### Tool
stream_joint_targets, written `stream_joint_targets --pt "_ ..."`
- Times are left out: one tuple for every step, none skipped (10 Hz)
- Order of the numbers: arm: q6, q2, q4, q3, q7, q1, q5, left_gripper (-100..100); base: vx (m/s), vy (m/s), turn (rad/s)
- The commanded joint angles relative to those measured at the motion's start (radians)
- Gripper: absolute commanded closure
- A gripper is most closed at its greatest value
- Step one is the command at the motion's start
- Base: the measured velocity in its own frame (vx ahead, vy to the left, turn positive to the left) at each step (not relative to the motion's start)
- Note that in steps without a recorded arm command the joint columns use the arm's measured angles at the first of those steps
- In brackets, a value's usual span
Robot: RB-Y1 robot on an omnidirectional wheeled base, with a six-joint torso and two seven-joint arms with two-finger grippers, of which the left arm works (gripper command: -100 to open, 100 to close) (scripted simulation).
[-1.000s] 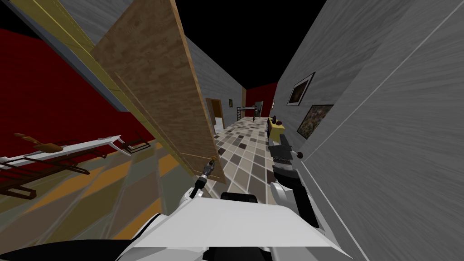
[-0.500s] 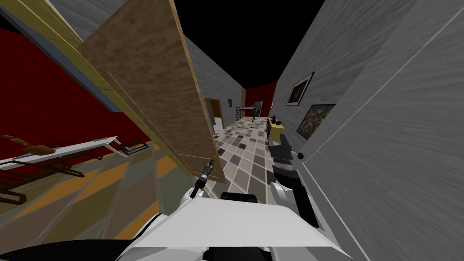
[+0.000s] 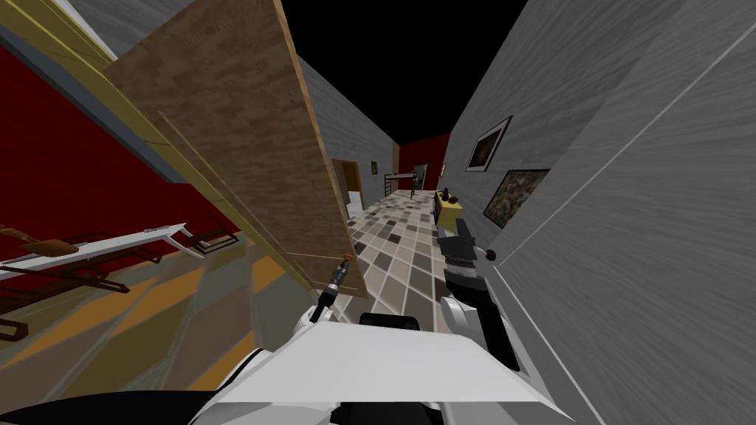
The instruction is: Push the door open
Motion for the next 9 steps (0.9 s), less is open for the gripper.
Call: stream_joint_targets --pt "-0.008 0.003 0.011 0.004 0.036 -0.013 0.013 100 0.038 -0.003 -0.01" --pt "-0.007 0.002 0.01 0.001 0.072 -0.013 0.028 100 0.041 -0.008 -0.012" --pt "-0.006 0.002 0.008 -0.002 0.096 -0.014 0.043 100 0.053 -0.005 -0.012" --pt "-0.006 0.002 0.008 -0.002 0.11 -0.014 0.043 100 0.039 -0.001 -0.009" --pt "-0.005 0.001 0.007 -0.004 0.143 -0.014 0.059 100 0.029 0.002 -0.017" --pt "-0.005 0.001 0.007 -0.004 0.147 -0.014 0.059 100 0.023 0.0 -0.011" --pt "-0.004 0.0 0.005 -0.007 0.187 -0.014 0.076 100 0.032 -0.003 -0.01" --pt "-0.003 -0.001 0.003 -0.01 0.213 -0.015 0.094 100 0.048 -0.011 -0.019" --pt "-0.003 -0.001 0.003 -0.01 0.227 -0.015 0.094 100 0.038 0.0 -0.003"
